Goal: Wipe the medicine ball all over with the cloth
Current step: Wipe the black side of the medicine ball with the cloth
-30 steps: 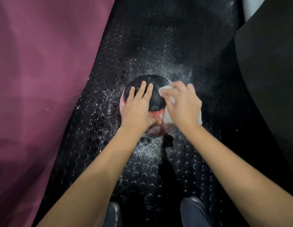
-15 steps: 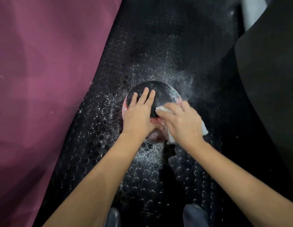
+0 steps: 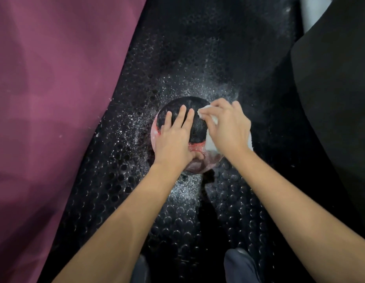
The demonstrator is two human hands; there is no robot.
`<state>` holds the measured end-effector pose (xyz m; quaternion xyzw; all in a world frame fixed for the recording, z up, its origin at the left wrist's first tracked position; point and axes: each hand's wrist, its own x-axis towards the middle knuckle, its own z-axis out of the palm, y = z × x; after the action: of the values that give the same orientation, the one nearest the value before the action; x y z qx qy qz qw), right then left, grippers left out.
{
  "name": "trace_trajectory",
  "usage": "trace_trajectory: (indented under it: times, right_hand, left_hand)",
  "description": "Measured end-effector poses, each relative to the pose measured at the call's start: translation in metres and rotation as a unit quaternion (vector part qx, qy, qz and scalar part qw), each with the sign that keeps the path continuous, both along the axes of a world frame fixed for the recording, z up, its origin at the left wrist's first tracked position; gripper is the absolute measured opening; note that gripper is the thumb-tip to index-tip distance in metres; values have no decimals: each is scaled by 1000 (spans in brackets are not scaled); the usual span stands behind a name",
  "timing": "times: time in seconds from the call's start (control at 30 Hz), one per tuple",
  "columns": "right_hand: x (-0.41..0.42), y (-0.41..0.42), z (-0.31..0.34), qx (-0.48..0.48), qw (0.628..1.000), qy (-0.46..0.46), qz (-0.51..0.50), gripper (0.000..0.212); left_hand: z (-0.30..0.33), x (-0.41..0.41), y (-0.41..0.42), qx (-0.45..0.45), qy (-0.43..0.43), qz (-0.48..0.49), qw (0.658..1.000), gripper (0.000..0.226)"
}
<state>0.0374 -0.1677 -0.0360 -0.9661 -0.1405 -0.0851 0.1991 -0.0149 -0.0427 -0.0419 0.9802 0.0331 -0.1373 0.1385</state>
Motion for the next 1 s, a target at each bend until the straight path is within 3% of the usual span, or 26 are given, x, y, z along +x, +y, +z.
trace_trajectory:
  times: [0.23,0.43,0.57,0.77,0.9,1.0]
  right_hand:
    - [-6,0,0,11,1000,-3,10,12]
    - [-31,0,0,-55,995,-46,64,7]
    - [1,10,15,-62,997,35,34,20]
    - [-31,6,14,-92,992,-5,91,8]
    - [9,12,19,-86,994,54,35,20]
    - [-8,13,17,-103,993,29,58,19]
  left_hand:
    - [8,-5,16,-93,-6,56,994,111]
    - [9,-11,14,-90,3,64,994,110]
    - [7,-14,10,-77,4,61,995,111]
    - [9,-15,8,-75,11,67,995,109]
    - [9,-16,2,-68,15,55,996,109]
    - [10,-15,6,-76,18,57,995,108]
